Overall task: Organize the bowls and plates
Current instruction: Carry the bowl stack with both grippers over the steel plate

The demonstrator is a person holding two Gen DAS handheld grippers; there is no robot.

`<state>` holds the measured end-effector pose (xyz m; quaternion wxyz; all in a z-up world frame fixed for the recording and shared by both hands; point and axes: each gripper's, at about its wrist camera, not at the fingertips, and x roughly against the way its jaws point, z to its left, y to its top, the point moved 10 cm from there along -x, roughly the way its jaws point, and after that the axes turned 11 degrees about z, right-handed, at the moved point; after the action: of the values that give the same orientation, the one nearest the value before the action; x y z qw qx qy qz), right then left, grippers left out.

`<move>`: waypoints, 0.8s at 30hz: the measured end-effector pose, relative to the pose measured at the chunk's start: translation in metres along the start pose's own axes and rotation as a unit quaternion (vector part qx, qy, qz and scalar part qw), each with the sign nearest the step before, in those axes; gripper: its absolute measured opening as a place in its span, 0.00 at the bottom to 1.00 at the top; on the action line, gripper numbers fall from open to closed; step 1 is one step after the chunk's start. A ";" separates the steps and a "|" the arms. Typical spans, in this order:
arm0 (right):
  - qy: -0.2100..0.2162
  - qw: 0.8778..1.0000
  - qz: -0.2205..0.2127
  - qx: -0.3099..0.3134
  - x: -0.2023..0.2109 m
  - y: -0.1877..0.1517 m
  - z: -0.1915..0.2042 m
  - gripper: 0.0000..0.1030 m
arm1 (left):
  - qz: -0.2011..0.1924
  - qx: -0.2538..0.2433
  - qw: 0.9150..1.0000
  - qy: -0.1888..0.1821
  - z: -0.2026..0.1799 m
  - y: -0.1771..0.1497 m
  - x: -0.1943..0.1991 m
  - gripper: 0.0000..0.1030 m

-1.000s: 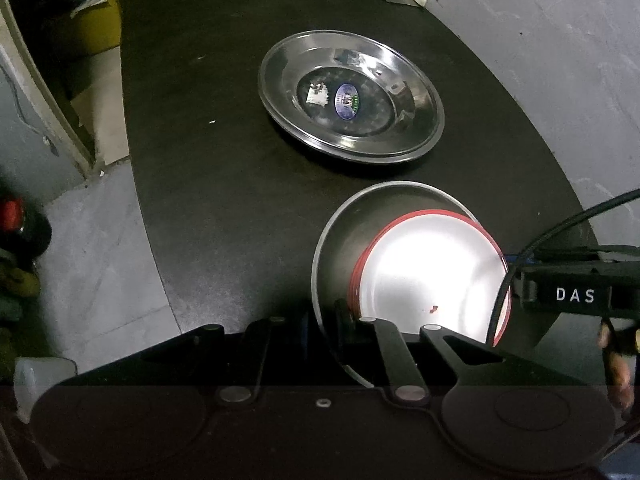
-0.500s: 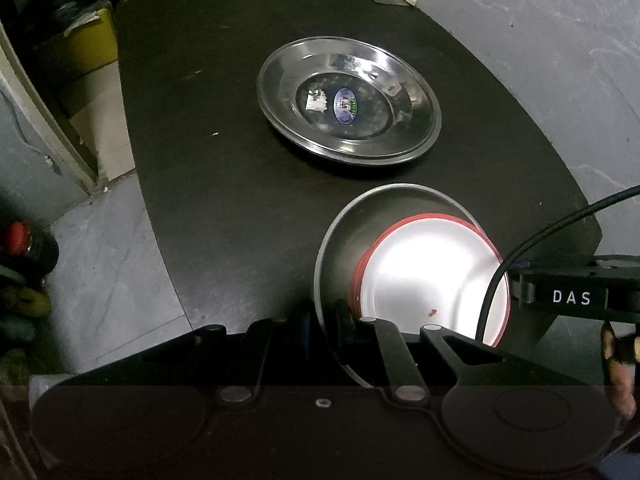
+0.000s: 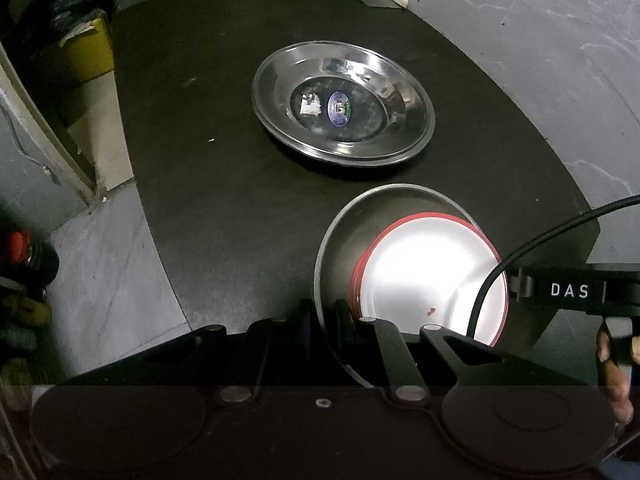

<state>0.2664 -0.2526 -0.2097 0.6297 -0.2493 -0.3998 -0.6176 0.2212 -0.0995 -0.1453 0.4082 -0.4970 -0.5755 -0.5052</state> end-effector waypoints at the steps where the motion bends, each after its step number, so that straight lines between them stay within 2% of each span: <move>1: -0.001 1.000 0.001 0.001 0.000 0.000 0.000 0.11 | -0.001 0.002 1.000 -0.001 0.000 0.000 0.000 0.10; 13: -0.013 1.000 0.001 0.017 -0.002 0.004 0.005 0.12 | -0.005 0.043 0.999 -0.028 0.010 -0.003 -0.003 0.10; 18: -0.014 1.000 0.002 0.013 -0.002 0.005 0.002 0.18 | -0.008 0.050 0.998 -0.031 0.012 -0.003 -0.004 0.10; 24: -0.013 1.000 0.002 0.020 -0.002 0.005 0.004 0.12 | -0.009 0.050 0.998 -0.028 0.011 -0.005 -0.004 0.10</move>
<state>0.2707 -0.2471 -0.2083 0.6305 -0.2456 -0.4193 -0.6052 0.2176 -0.0890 -0.1517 0.4118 -0.4848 -0.6152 -0.4657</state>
